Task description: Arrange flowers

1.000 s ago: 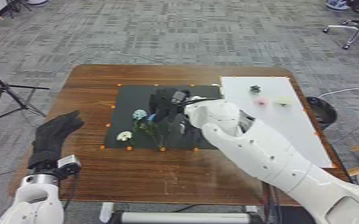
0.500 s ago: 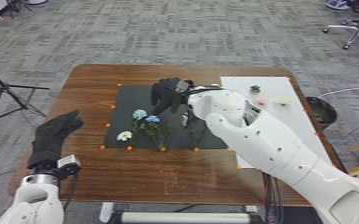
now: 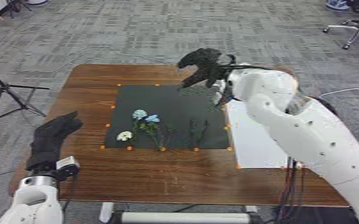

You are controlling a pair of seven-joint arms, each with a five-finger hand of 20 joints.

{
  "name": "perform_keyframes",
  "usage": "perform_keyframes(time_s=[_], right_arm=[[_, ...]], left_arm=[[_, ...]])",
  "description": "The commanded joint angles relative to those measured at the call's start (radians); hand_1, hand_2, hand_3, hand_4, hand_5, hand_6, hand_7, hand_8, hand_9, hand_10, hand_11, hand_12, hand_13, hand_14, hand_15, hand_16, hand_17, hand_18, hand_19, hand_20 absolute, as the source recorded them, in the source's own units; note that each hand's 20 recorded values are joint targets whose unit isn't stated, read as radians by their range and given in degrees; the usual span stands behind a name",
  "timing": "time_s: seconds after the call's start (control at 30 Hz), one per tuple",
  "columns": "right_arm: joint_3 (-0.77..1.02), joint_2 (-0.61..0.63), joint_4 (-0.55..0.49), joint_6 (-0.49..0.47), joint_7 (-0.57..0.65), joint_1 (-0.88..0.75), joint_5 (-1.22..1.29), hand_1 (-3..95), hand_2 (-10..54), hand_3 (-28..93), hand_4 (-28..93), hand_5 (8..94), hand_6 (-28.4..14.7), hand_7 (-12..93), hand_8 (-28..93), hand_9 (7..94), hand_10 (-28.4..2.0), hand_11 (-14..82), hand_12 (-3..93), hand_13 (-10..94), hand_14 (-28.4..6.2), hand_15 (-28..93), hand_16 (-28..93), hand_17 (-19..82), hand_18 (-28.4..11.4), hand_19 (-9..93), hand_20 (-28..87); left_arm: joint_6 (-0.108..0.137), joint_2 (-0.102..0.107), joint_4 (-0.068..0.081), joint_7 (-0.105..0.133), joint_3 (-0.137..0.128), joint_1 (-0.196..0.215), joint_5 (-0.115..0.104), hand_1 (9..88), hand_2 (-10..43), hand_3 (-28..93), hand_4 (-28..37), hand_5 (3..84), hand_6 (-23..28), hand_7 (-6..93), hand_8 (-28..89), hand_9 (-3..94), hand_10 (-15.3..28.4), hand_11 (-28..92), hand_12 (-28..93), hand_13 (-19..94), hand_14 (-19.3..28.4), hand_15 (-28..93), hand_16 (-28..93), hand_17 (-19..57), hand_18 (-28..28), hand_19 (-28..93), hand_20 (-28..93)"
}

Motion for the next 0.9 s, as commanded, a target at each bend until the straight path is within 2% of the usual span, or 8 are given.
perform_keyframes(time_s=[0.03, 0.17, 0.27, 0.37, 0.77, 0.9], right_arm=[[0.163, 0.129, 0.052, -0.074, 0.071, -0.100, -0.022, 21.5, -9.5, 67, -23, 36.3, -3.4, 6, -5, 35.2, -17.1, 2.9, 18.5, 48, -17.7, 31, 30, 18, -23.4, 52, 49], [0.177, 0.130, 0.081, -0.026, 0.055, -0.141, -0.069, 21.0, -9.5, 67, -23, 37.8, -3.5, 6, -4, 37.5, -16.8, 3.7, 18.4, 50, -17.5, 31, 31, 19, -23.8, 54, 50], [0.183, 0.138, 0.088, -0.047, 0.054, -0.174, -0.106, 23.8, -9.5, 67, -23, 45.7, -2.5, 9, -6, 47.7, -14.0, 6.4, 18.2, 54, -16.0, 33, 31, 20, -23.2, 54, 50], [0.200, 0.136, 0.107, -0.034, 0.053, -0.216, -0.143, 25.8, -9.5, 68, -22, 50.6, -1.5, 12, -7, 53.6, -13.2, 7.6, 17.9, 57, -14.8, 34, 31, 22, -22.8, 55, 50], [0.270, 0.147, 0.155, 0.068, 0.102, -0.364, -0.231, 32.1, -9.5, 69, -22, 53.9, -0.8, 15, -8, 55.5, -12.8, 9.3, 17.6, 61, -13.6, 40, 30, 25, -22.5, 63, 54], [0.273, 0.144, 0.173, 0.159, 0.155, -0.396, -0.209, 35.8, -9.5, 70, -22, 55.2, -0.6, 17, -8, 56.5, -12.5, 10.4, 17.6, 63, -12.8, 42, 29, 26, -22.0, 65, 54]], left_arm=[[-0.001, -0.010, -0.010, 0.003, -0.002, 0.016, -0.003, 27.6, 5.6, 69, -27.8, 54.4, 0.6, 16.9, -7, 52.5, 14.6, 25, 15, 42, 18.0, 26, 1, 7.8, 12.1, 11, 19], [-0.007, -0.012, -0.010, 0.004, 0.002, 0.015, 0.000, 27.7, 5.5, 69, -27.9, 54.4, 0.6, 16.9, -7, 52.5, 14.6, 25, 15, 42, 18.0, 26, 1, 7.8, 12.1, 11, 19], [-0.013, -0.011, -0.008, -0.001, 0.002, 0.011, 0.005, 27.8, 5.6, 69, -28.0, 54.4, 0.6, 16.9, -7, 52.5, 14.5, 25, 15, 42, 18.1, 26, 1, 7.8, 12.1, 11, 19], [-0.011, -0.009, -0.008, -0.004, 0.003, 0.009, 0.005, 27.8, 5.7, 69, -28.0, 54.4, 0.7, 16.9, -7, 52.5, 14.6, 25, 15, 42, 18.0, 26, 1, 7.8, 12.1, 11, 19], [-0.017, -0.014, -0.011, -0.009, 0.003, 0.019, 0.007, 27.8, 5.8, 68, -27.9, 54.5, 0.6, 16.9, -7, 52.5, 14.6, 25, 15, 42, 18.0, 26, 1, 7.8, 12.1, 11, 19], [-0.016, -0.013, -0.009, -0.011, 0.008, 0.015, 0.007, 27.8, 5.9, 68, -28.0, 54.6, 0.6, 16.9, -7, 52.5, 14.6, 25, 15, 42, 18.0, 26, 0, 7.9, 12.1, 11, 19]])
